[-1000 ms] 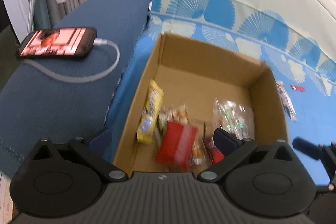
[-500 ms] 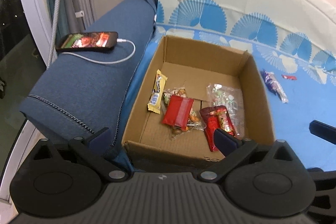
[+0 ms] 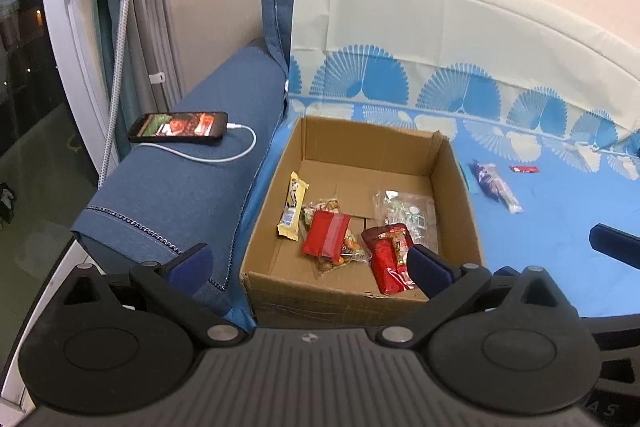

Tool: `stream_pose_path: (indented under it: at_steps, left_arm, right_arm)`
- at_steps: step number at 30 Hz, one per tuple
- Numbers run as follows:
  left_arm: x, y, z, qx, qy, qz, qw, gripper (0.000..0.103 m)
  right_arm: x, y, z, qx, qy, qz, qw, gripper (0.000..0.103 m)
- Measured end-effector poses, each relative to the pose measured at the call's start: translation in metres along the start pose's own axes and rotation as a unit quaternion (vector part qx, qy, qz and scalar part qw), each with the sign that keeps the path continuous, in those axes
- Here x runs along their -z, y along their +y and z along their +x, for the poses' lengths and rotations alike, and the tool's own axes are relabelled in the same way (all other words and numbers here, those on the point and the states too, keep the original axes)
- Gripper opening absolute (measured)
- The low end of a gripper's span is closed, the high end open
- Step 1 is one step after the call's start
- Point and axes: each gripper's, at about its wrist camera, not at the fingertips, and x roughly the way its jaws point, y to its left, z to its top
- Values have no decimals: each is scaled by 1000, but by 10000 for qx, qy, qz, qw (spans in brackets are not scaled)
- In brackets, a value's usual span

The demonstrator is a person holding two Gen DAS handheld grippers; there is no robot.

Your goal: Organize snacks

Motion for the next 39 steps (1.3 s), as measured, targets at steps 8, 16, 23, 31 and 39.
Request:
stream_pose_path:
  at_steps: [8, 16, 23, 31, 39]
  left_arm:
    - [3, 1, -17, -17, -127, 4, 9999, 103]
    - [4, 1, -16, -24, -109, 16, 9999, 103]
    - [6, 2, -11, -45, -27, 66, 10000, 103]
    - [6, -2, 1, -59, 135, 106, 9998, 103]
    - [3, -6, 11, -58, 232, 172, 9996, 103]
  right_arm:
    - [1, 3, -18, -12, -180, -32, 9998, 101]
    - [2, 2, -19, -15, -178, -28, 9998, 102]
    - [4, 0, -16, -36, -95, 13, 9999, 102]
    - [5, -3, -7, -58, 37, 80, 9999, 102]
    - [5, -8, 0, -56, 100, 159, 9998, 102]
